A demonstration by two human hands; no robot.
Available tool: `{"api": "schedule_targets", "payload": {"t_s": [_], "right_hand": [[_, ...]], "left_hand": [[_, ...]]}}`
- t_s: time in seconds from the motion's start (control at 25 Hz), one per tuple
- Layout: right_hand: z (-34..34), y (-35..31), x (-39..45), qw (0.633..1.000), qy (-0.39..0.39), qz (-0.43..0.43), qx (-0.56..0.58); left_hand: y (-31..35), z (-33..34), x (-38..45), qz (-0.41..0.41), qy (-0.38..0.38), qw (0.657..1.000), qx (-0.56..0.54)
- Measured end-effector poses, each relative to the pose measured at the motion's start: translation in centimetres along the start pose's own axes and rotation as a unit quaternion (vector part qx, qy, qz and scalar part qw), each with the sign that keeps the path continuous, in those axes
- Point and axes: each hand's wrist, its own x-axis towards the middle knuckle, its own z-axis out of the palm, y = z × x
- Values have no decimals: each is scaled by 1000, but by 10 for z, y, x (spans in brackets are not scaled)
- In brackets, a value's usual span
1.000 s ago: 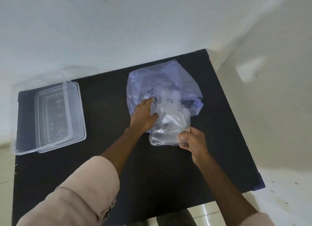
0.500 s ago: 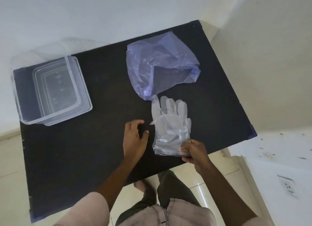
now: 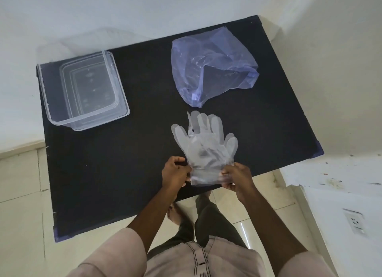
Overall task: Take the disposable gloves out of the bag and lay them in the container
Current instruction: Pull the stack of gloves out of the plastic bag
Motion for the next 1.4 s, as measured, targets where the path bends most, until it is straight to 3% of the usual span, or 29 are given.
{"api": "schedule_targets", "payload": {"t_s": [0.16, 0.32, 0.4, 0.52, 0.6, 0.72, 0.8, 0.88, 1.04, 1.12, 1.16, 1.2, 1.28, 1.36, 1.4], "right_hand": [[12, 0, -3, 1000, -7, -24, -17], [20, 7, -1, 991, 28, -67, -111], [21, 7, -1, 963, 89, -136, -214], [19, 3, -5, 887, 167, -282, -326], [21, 1, -7, 850, 122, -350, -376], [27, 6, -10, 792, -5, -413, -448], [31, 13, -9, 749, -47, -431, -501], [34, 18, -11, 728, -67, -420, -538], [36, 22, -12, 703, -33, -455, -545], [36, 18, -13, 724, -13, -456, -517], [37, 15, -12, 751, -7, -434, -497], [38, 13, -11, 785, 0, -397, -475], [39, 9, -8, 834, -2, -325, -446], [38, 6, -5, 839, -3, -329, -432], [37, 4, -5, 836, -3, -341, -429]], "left_hand": [[-12, -8, 2, 52, 35, 998, 24], [-17, -16, 1, 46, 42, 998, 26], [-19, -20, 0, 21, 37, 998, 35], [-18, -22, -3, -20, 31, 999, 36], [-16, -20, -4, -38, 13, 998, 49], [-13, -16, -6, -36, -7, 996, 77], [-10, -15, -6, -32, -5, 997, 70], [-6, -13, -6, -42, -5, 998, 43], [8, -13, -9, -78, -51, 995, -41], [8, -10, -13, -42, -28, 997, -61], [2, -9, -17, 27, 13, 1000, -8], [-10, -5, -20, 136, 66, 984, 98], [-39, 4, -30, 344, 119, 877, 312], [-63, 14, -30, 431, 86, 785, 437], [-70, 17, -26, 438, 69, 760, 475]]}}
